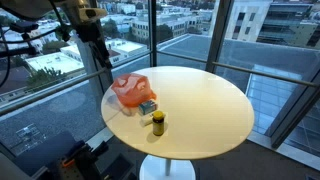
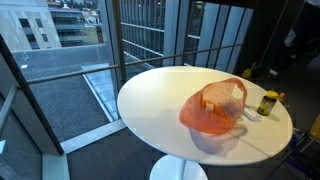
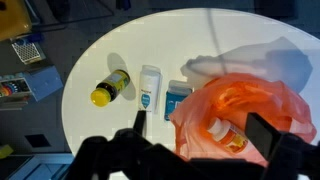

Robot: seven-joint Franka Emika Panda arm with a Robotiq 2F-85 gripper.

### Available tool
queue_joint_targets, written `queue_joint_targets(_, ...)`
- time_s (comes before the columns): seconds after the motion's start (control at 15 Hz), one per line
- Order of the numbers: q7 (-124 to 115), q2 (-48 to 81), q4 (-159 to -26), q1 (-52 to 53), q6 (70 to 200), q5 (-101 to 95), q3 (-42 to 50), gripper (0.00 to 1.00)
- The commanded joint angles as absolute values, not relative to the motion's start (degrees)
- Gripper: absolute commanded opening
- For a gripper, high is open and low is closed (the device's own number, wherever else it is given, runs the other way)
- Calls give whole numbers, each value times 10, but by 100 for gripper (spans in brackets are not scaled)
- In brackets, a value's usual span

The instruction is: Remove the bottle from the plastic bag and put it on the table

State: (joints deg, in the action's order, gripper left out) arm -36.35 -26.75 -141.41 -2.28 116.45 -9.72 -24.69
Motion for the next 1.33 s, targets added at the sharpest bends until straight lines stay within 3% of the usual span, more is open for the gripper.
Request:
queue_joint_targets(0.0,-374,-262,-1413,2,1161,-110,-224,100)
queue_joint_targets(1.27,-340,-68,-1269,27,1183,-118,-154,100)
